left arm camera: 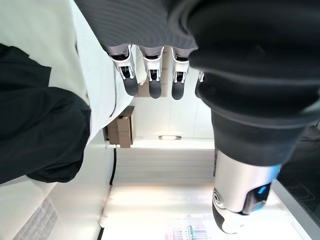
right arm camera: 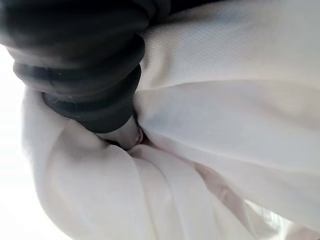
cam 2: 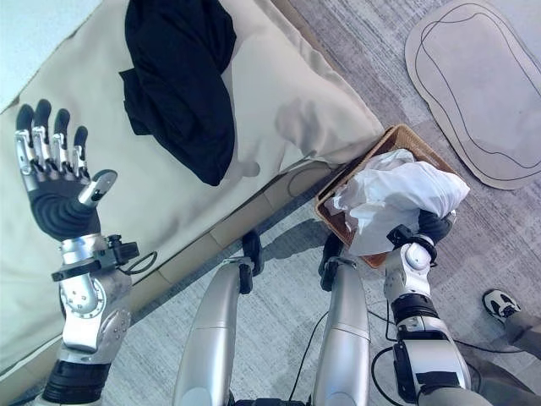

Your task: Pick up clothes into the bucket

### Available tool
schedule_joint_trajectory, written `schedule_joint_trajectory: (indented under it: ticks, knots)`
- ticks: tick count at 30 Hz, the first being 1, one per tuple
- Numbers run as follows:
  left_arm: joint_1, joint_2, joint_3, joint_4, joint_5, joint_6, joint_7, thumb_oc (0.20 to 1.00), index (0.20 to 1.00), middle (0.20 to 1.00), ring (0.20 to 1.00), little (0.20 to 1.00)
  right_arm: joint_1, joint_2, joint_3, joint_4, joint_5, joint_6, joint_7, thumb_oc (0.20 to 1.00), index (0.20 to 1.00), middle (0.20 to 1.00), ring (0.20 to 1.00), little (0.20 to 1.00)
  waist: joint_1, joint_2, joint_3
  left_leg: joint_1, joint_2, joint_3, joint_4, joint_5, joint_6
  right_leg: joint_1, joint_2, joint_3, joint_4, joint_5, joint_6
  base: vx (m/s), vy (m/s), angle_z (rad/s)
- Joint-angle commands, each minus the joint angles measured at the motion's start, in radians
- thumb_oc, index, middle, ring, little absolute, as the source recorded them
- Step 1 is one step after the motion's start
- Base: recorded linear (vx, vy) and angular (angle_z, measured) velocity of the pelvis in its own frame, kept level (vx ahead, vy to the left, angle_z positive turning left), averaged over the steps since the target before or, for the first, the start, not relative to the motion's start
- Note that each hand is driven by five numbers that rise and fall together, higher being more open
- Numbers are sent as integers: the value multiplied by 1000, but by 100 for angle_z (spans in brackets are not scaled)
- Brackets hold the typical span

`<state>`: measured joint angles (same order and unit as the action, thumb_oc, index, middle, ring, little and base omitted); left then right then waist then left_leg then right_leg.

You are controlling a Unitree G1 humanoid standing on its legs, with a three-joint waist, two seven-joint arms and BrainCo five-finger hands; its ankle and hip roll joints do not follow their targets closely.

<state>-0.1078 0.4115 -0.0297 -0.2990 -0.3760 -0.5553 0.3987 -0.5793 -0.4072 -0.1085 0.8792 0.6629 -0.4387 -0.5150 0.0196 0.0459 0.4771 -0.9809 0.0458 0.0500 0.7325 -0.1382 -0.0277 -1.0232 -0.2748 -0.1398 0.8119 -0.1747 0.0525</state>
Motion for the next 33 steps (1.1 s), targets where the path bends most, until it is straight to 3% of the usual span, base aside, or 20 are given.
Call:
schedule_joint_trajectory:
  ticks: [1,8,17,18,19,20,21,23,27,33]
  knots:
    - [12,-14,-6,-90,10,-72,27,1000,1000,1000,1000,1000,-14,-98,-29,48,31,-81,-41,200,200,200,200,200,7,38,-83,-62,14,-10,43,-34,8,-19,-27,75,-2,46,84,-27,20,4]
    - [8,-5,-4,-109,13,-75,37,1000,1000,1000,1000,1000,-53,-169,69,129,-107,-4,-37,200,200,200,200,200,15,40,-82,-140,12,-8,85,-36,10,-99,-22,90,36,41,77,-9,5,0]
    - [-10,-9,-12,-107,11,-76,51,1000,1000,1000,1000,1000,-137,-123,168,232,-205,53,-37,200,200,200,200,200,25,46,-94,-186,2,-4,101,-36,15,-151,-24,97,56,33,72,0,0,0]
    - [-13,-9,-11,-108,11,-77,53,1000,1000,1000,1000,1000,-149,-120,174,247,-208,59,-36,278,278,278,278,278,26,46,-96,-191,1,-5,102,-36,15,-154,-24,96,58,32,71,0,0,0]
    - [-13,-9,-11,-108,11,-77,53,1000,1000,1000,1000,1000,-149,-120,174,247,-208,59,-36,278,278,278,278,278,26,46,-96,-191,1,-5,102,-36,15,-154,-24,96,58,32,71,0,0,0]
    - [-18,-6,-11,-104,11,-76,54,1000,1000,1000,1000,1000,-173,-122,184,297,-215,82,-31,492,492,492,492,492,32,47,-100,-193,0,-5,99,-35,14,-157,-26,94,56,32,72,0,0,0]
    - [-19,-5,-11,-104,11,-74,54,1000,1000,1000,1000,1000,-180,-123,189,309,-217,87,-26,815,815,815,815,815,33,47,-101,-193,-1,-5,97,-34,14,-157,-27,94,56,32,72,0,0,0]
    - [-19,-4,-10,-101,10,-70,55,1000,1000,1000,1000,1000,-182,-123,211,319,-245,105,-17,1000,1000,1000,1000,1000,36,46,-102,-194,-2,-4,94,-31,14,-161,-28,93,54,32,72,0,0,0]
    - [-25,-2,-12,-94,14,-65,56,1000,1000,1000,1000,1000,-205,-129,219,377,-267,139,-25,1000,1000,1000,1000,1000,37,42,-105,-194,-2,-5,86,-30,14,-159,-28,93,47,35,72,4,-5,4]
    - [-36,-2,-4,-77,22,-58,64,1000,1000,1000,1000,1000,-200,-110,164,411,-200,125,-32,1000,1000,1000,1000,1000,35,40,-116,-174,4,-4,56,-26,14,-143,-30,85,20,38,76,0,0,0]
